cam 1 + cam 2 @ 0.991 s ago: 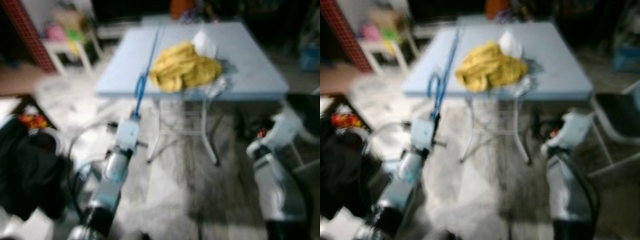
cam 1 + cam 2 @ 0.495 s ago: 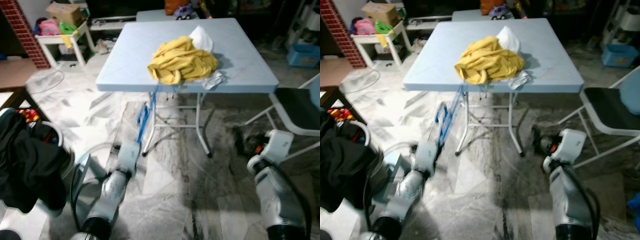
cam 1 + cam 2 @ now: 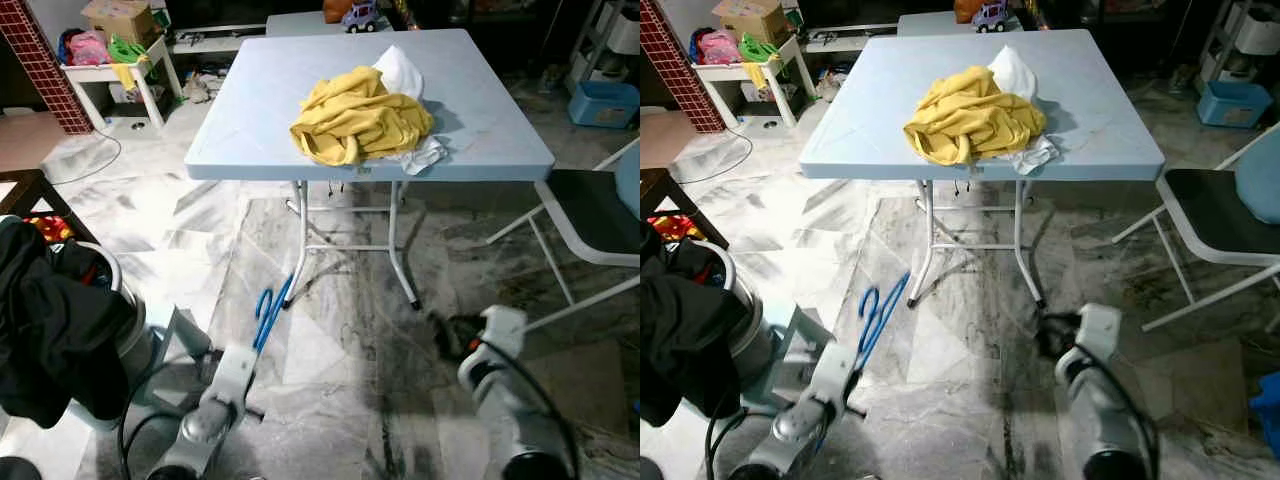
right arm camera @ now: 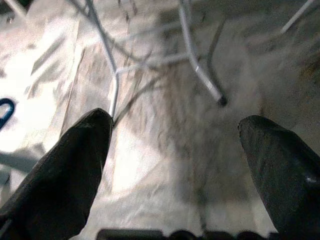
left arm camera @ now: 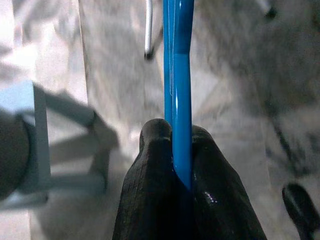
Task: Hang hanger
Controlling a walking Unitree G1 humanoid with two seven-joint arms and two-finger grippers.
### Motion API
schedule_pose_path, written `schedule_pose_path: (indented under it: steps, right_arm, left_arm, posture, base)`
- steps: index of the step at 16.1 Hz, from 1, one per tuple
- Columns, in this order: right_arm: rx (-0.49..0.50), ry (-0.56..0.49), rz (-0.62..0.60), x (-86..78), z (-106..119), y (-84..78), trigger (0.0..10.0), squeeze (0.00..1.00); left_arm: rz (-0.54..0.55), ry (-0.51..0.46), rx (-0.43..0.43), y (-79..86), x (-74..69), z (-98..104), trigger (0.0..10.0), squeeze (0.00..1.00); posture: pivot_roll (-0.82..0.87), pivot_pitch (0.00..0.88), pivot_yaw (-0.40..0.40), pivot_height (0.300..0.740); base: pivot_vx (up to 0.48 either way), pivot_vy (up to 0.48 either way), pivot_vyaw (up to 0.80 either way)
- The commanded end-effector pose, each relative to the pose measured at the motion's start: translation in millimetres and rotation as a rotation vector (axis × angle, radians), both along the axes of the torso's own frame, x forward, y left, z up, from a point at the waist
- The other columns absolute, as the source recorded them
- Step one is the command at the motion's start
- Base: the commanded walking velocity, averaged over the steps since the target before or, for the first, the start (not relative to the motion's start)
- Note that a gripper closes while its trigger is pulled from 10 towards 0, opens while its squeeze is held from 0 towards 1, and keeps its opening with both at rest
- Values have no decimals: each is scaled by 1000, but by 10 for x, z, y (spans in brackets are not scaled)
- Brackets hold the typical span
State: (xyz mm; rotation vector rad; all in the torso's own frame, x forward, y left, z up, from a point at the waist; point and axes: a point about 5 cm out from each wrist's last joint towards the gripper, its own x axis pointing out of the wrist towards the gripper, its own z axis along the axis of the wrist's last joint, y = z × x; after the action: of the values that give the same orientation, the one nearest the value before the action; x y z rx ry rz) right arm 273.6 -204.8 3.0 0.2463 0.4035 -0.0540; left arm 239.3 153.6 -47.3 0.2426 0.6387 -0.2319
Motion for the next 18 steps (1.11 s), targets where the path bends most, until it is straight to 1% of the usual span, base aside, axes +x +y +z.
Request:
schedule_pose_path:
  steps: [1, 2, 3, 5, 6, 7, 8, 9, 12, 13, 14, 15, 16, 17, 18]
  right_arm:
    - [1, 32, 4, -17, -67, 56, 10000, 0]
    - [-2, 58, 7, -42, -116, 81, 10000, 0]
    - [-1, 124, 8, -126, -244, 142, 10000, 0]
    - [-28, 185, 31, -229, -363, 198, 10000, 0]
    - [-58, 247, 46, -355, -482, 220, 10000, 0]
    - [-72, 283, 49, -432, -550, 224, 10000, 0]
    - [-103, 320, 69, -530, -617, 223, 10000, 0]
    - [-114, 337, 78, -589, -654, 225, 10000, 0]
    - [-110, 400, 59, -832, -789, 209, 10000, 0]
    - [-112, 448, 32, -992, -868, 176, 10000, 0]
    - [-134, 484, 36, -1107, -918, 153, 10000, 0]
    - [-142, 495, 39, -1145, -934, 145, 10000, 0]
    - [-157, 514, 50, -1212, -959, 130, 10000, 0]
    - [-172, 524, 62, -1254, -973, 118, 10000, 0]
    - [-180, 529, 68, -1286, -982, 107, 10000, 0]
  left_arm:
    - [10, 19, 31, 56, -3, -13, 10000, 0]
    - [14, 31, 34, 61, -9, -22, 10000, 0]
    - [7, 69, 52, 56, -29, -53, 10000, 0]
    - [-10, 99, 61, 36, -40, -72, 10000, 0]
    - [-48, 132, 73, 17, -65, -97, 10000, 0]
    - [-76, 148, 86, 11, -82, -111, 10000, 0]
    - [-87, 163, 93, 22, -102, -126, 10000, 0]
    - [-85, 171, 97, 41, -104, -128, 10000, 0]
    - [-94, 193, 130, 96, -52, -102, 10000, 0]
    - [-123, 197, 158, 72, 4, -71, 10000, 0]
    - [-143, 195, 171, 34, 55, -42, 10000, 0]
    - [-148, 194, 174, 17, 74, -30, 10000, 0]
    - [-159, 185, 175, -49, 128, 3, 10000, 0]
    - [-164, 181, 166, -123, 147, 14, 10000, 0]
    - [-174, 186, 157, -212, 105, -16, 10000, 0]
  posture:
    - [-123, 65, 41, 740]
    - [-124, 64, 43, 740]
    - [-124, 66, 47, 740]
    - [-129, 73, 56, 740]
    - [-150, 87, 82, 740]
    - [-159, 91, 89, 740]
    - [-166, 96, 96, 740]
    - [-178, 103, 110, 740]
    - [-207, 117, 147, 740]
    - [-226, 121, 153, 740]
    - [-237, 123, 153, 740]
    - [-237, 123, 153, 740]
    - [-244, 118, 151, 740]
    - [-256, 118, 151, 740]
    - [-259, 119, 153, 740]
  base:
    - [0, 0, -575]
    - [0, 0, -800]
    - [0, 0, -800]
    - [0, 0, -800]
    - [0, 0, -800]
    - [0, 0, -800]
    - [0, 0, -800]
    - [0, 0, -800]
    - [0, 0, -800]
    - [0, 0, -800]
    - [0, 0, -800]
    - [0, 0, -800]
    - [0, 0, -800]
    - [0, 0, -800]
    - [0, 0, -800]
